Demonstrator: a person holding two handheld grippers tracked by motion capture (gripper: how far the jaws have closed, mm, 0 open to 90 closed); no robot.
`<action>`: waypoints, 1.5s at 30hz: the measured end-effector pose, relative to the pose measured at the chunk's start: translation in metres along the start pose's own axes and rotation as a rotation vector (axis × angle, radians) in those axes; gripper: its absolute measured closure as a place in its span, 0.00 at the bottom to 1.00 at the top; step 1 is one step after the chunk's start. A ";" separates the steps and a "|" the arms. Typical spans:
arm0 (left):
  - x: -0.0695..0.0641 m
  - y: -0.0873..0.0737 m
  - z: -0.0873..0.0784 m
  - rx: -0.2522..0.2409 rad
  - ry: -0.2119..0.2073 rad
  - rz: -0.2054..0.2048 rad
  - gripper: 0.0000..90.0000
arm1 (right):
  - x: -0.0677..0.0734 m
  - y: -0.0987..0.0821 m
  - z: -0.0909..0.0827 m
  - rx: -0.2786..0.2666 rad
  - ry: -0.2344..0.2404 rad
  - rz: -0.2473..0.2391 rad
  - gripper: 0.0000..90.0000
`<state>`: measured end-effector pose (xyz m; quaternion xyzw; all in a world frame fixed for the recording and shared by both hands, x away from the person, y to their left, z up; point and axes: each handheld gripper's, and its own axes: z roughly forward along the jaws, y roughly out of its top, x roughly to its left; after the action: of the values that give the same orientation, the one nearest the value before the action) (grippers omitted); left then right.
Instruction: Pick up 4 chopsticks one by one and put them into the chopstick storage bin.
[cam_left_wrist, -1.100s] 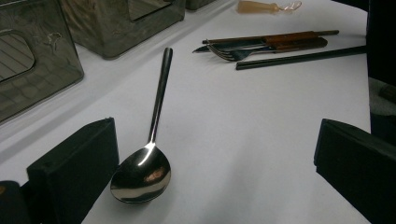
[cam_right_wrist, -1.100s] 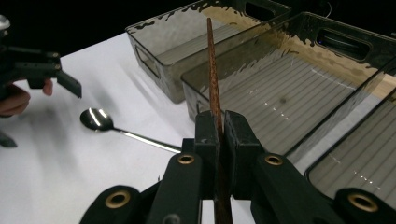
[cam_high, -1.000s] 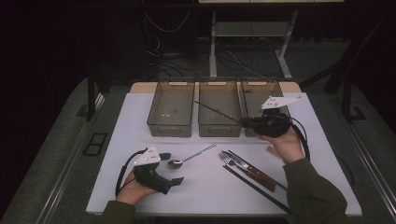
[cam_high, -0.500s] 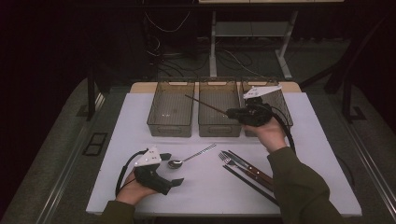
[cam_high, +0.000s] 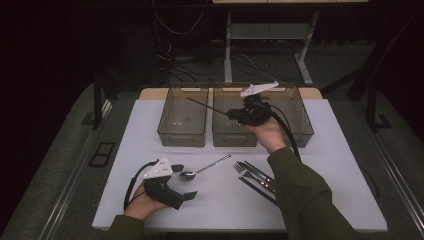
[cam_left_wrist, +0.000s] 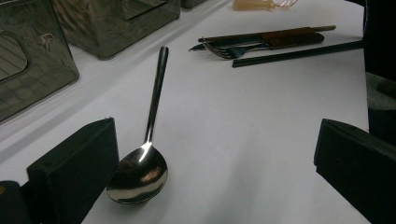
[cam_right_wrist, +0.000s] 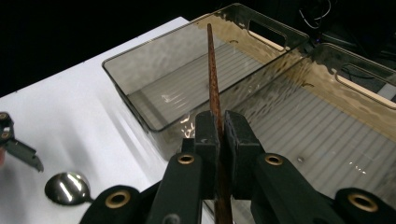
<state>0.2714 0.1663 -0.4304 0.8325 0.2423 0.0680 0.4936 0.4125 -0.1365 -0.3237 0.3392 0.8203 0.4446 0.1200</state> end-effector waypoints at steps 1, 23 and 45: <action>0.000 0.000 0.000 0.000 0.000 0.000 0.00 | 0.000 0.001 0.003 -0.001 0.002 0.000 0.94; -0.001 0.001 -0.001 -0.019 -0.011 0.002 0.00 | 0.004 0.032 0.078 0.060 -0.068 0.012 0.94; -0.001 0.001 -0.002 -0.015 -0.012 0.013 0.00 | 0.014 0.047 0.144 0.154 -0.127 0.007 0.94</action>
<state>0.2705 0.1672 -0.4283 0.8307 0.2335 0.0677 0.5008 0.4952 -0.0163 -0.3670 0.3777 0.8416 0.3582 0.1439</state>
